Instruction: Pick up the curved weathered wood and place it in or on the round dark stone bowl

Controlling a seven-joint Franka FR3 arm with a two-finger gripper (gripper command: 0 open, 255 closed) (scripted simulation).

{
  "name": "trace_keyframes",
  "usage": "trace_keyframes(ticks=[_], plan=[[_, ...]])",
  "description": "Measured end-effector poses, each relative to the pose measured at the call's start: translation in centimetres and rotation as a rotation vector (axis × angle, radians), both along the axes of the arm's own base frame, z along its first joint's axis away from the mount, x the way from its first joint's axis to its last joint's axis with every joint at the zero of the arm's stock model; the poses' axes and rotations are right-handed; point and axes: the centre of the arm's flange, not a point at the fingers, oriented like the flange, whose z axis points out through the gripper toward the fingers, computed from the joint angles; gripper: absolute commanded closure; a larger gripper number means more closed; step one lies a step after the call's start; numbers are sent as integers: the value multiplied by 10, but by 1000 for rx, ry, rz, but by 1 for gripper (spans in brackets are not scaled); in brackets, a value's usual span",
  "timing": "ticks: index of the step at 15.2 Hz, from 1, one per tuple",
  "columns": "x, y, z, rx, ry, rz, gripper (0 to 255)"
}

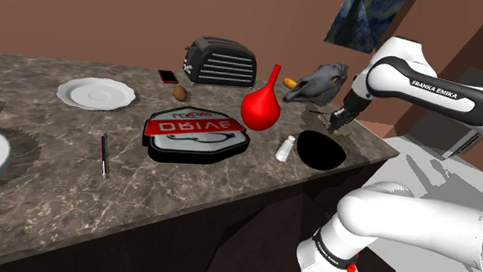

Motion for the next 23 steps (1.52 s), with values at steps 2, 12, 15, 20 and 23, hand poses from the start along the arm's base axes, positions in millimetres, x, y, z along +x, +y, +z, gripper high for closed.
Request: trace_keyframes(ticks=[2, 12, 15, 20, 23], plan=[[-4, -7, -8, 0, 0, 1, 255], [-4, -11, -62, -1, 1, 1, 255], [-4, -10, -68, -1, 1, 1, 255], [-4, -9, -68, -1, 0, 1, 0], [-4, -9, -68, -1, 0, 1, 0]])
